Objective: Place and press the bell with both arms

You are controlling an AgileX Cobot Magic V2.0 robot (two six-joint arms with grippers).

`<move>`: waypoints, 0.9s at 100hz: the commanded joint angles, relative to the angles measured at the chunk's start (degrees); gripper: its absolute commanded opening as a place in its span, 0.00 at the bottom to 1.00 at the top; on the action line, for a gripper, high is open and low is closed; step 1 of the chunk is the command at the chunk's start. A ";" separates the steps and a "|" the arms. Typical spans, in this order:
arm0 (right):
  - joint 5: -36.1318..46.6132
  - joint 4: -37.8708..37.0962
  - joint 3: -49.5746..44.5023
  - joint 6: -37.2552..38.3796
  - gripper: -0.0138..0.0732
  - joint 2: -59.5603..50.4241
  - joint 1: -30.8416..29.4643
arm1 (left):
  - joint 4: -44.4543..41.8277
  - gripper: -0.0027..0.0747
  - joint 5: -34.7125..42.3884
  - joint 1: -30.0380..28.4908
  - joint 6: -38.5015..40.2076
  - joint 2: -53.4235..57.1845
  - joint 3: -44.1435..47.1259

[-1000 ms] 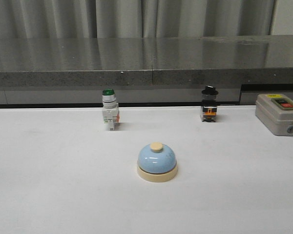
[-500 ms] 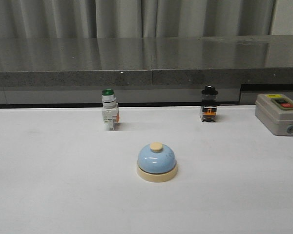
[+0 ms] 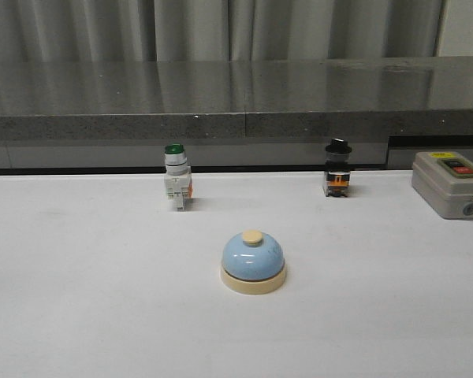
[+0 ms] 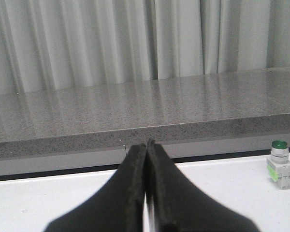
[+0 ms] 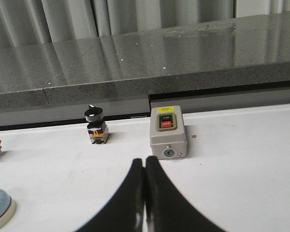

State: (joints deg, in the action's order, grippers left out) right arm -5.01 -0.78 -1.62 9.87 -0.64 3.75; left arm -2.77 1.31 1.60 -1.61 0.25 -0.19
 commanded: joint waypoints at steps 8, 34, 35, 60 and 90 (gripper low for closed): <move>4.64 0.21 1.10 -0.44 0.08 -1.13 -0.45 | 0.24 0.01 4.33 0.06 0.55 1.85 3.13; 6.76 0.21 1.10 -0.44 0.08 -1.13 -0.45 | 0.24 0.01 4.33 0.06 0.55 1.85 3.13; 6.76 0.21 1.10 -0.44 0.08 -1.13 -0.45 | 0.24 0.01 4.33 0.06 0.55 1.85 3.13; 0.08 0.21 7.33 -0.44 0.08 -0.21 -0.45 | 0.24 0.01 4.33 0.06 0.55 1.85 3.13; -19.14 0.21 26.19 -0.44 0.08 14.83 -0.45 | 0.24 0.01 4.33 0.06 0.55 1.85 3.13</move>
State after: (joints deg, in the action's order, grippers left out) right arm -22.86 -0.78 18.21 9.87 8.29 3.75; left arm -2.77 1.31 1.60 -1.61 0.25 -0.19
